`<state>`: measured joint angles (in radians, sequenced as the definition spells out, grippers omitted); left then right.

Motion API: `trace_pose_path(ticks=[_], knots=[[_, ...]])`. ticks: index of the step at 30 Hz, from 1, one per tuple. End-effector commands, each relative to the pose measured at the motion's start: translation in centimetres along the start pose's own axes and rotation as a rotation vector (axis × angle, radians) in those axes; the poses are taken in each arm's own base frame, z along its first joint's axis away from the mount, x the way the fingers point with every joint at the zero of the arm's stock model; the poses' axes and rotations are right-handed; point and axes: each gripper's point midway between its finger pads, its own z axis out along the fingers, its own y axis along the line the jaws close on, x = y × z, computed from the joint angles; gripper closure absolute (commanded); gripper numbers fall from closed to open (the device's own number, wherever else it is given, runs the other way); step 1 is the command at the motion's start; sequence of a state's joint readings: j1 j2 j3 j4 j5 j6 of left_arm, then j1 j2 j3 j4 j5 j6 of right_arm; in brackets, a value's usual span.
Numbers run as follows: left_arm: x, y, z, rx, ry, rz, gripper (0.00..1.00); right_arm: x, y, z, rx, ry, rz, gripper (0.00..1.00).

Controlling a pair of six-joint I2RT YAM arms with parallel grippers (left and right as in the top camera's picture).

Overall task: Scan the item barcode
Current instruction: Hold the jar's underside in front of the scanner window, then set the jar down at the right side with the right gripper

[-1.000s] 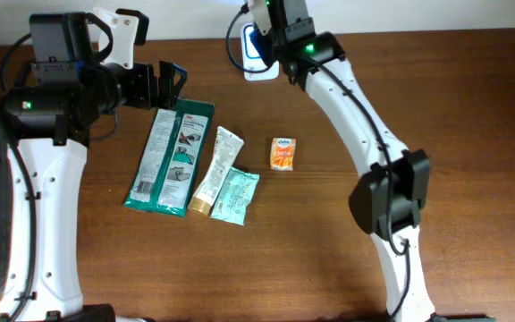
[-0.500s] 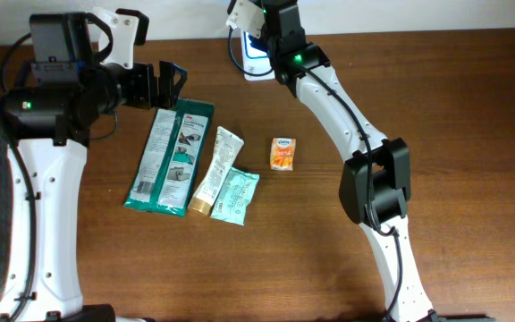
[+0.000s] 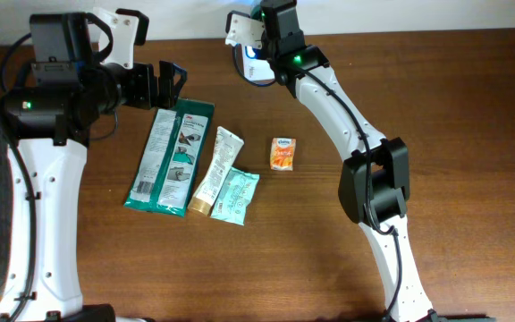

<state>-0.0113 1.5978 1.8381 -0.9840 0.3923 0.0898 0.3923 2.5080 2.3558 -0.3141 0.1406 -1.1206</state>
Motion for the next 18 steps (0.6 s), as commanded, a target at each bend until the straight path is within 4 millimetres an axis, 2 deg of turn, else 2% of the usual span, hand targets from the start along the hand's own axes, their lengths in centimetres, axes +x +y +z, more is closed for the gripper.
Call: trace_pose_path(ticks=[1, 3, 5, 7, 9, 11, 13, 18], knots=[[-0.5, -0.3, -0.5, 0.007, -0.018, 0.028, 0.01, -2.1, -4.6, -3.6, 0.047, -0.081, 0.16, 0.58], [-0.5, -0.3, -0.5, 0.007, -0.018, 0.028, 0.01, -3.0, -5.9, -6.8, 0.0, -0.102, 0.212, 0.58], [-0.5, -0.3, -0.5, 0.006, -0.018, 0.028, 0.01, -3.5, -6.7, -10.9, -0.078, -0.107, 0.337, 0.59], [-0.5, -0.3, -0.5, 0.006, -0.018, 0.028, 0.01, -2.1, -6.5, -14.2, -0.149, -0.035, 0.42, 0.62], [-0.5, -0.3, -0.5, 0.007, -0.018, 0.028, 0.01, -0.2, -5.1, -16.0, -0.229, 0.052, 0.479, 0.63], [-0.5, -0.3, -0.5, 0.006, -0.018, 0.028, 0.01, 4.1, -1.8, -17.6, -0.361, 0.231, 0.593, 0.63], [-0.5, -0.3, -0.5, 0.006, -0.018, 0.028, 0.01, 8.0, 1.6, -18.3, -0.502, 0.369, 0.689, 0.62], [-0.5, -0.3, -0.5, 0.007, -0.018, 0.028, 0.01, 17.7, 7.0, -18.0, -0.656, 0.621, 0.978, 0.63]])
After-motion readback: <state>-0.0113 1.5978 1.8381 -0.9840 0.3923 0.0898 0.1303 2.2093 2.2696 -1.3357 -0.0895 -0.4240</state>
